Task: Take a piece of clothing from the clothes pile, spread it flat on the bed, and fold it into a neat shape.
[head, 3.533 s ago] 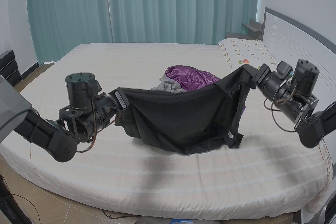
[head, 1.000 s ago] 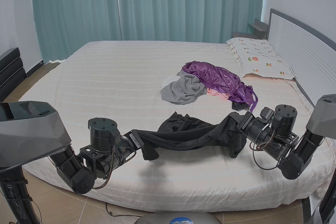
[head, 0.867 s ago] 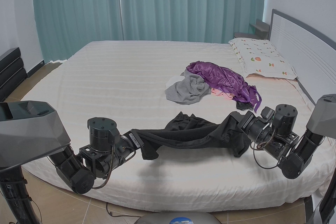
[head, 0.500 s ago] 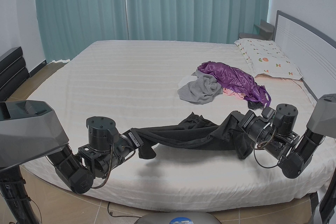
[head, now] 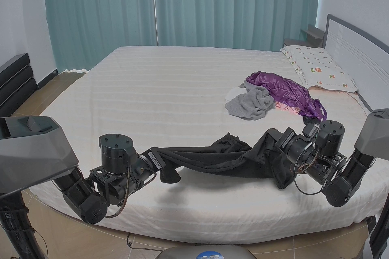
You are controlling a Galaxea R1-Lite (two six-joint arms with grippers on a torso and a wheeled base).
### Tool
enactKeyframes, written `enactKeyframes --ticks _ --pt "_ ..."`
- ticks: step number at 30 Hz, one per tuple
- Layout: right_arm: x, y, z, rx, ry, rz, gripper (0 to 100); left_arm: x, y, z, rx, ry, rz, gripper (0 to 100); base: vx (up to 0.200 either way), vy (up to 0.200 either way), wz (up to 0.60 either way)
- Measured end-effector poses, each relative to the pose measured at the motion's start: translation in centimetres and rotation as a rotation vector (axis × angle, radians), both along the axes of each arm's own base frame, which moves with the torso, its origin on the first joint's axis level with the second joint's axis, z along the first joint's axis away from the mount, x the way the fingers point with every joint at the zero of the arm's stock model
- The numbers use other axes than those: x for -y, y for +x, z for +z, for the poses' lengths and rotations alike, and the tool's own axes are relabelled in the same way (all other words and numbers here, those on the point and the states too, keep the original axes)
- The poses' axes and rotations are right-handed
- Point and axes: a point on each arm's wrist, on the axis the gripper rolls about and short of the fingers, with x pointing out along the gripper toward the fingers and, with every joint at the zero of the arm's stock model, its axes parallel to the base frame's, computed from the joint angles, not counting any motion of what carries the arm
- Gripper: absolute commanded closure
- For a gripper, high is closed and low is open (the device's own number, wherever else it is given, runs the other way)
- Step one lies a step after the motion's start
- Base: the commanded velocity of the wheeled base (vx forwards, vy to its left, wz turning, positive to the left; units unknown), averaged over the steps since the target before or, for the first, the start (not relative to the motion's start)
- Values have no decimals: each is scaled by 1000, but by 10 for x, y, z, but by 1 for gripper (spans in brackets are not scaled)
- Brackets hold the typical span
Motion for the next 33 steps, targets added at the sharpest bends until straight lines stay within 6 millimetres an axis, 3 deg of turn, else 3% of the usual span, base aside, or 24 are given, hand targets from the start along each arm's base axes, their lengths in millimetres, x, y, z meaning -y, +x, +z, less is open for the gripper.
enactKeyframes --ticks 27,33 --pt "-5 -4 2 5 -1 18 100 -5 -4 9 20 -3 8 100 0 200 0" --pt "-2 -12 4 -2 -6 18 100 -10 -12 11 21 29 0 100 0 0 0"
